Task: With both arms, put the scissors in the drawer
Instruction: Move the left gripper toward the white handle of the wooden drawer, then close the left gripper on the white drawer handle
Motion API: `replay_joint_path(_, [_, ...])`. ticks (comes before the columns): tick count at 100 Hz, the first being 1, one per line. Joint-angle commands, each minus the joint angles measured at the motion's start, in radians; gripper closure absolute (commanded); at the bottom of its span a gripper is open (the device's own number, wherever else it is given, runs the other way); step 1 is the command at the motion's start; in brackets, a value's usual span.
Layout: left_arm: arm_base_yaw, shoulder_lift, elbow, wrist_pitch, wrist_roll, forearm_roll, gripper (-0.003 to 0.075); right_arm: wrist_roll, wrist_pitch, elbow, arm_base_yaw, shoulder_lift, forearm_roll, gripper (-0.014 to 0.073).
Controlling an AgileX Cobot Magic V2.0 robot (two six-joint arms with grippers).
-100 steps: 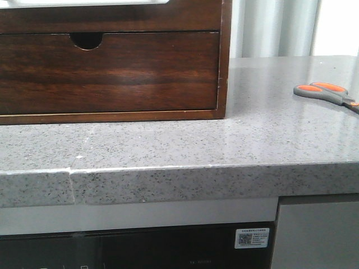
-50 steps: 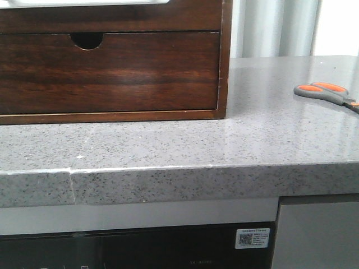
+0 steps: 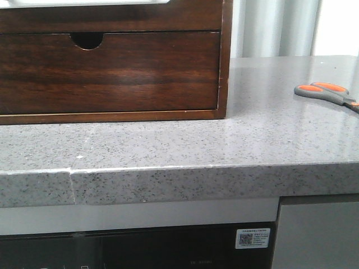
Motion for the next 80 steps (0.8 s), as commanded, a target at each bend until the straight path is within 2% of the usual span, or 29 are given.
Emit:
replay_joint_path(1, [0.0,-0.033,0.021,-0.098,0.002,-0.007,0.0739,-0.012,-0.138,0.031,-0.007,-0.029,0.017,0.0659])
replay_joint_path(17, [0.0,-0.033,0.02,-0.149,0.002,-0.12,0.074,-0.01,-0.191,0.031,-0.007,-0.029,0.018,0.0659])
replay_joint_path(31, [0.0,-0.033,-0.003,-0.171,0.002,-0.12,0.074,0.003,-0.166,0.026,-0.002,-0.029,0.037,0.0659])
replay_joint_path(44, [0.0,-0.032,-0.086,-0.116,0.011,-0.115,0.074,0.003,-0.074,-0.02,-0.002,-0.02,0.061,0.0659])
replay_joint_path(62, [0.0,0.022,-0.236,0.003,0.011,-0.01,0.074,0.003,-0.008,-0.104,0.012,0.051,0.061,0.0659])
replay_joint_path(80, [0.0,0.115,-0.322,0.009,0.011,0.0,0.074,0.003,0.078,-0.232,0.037,0.186,0.066,0.0659])
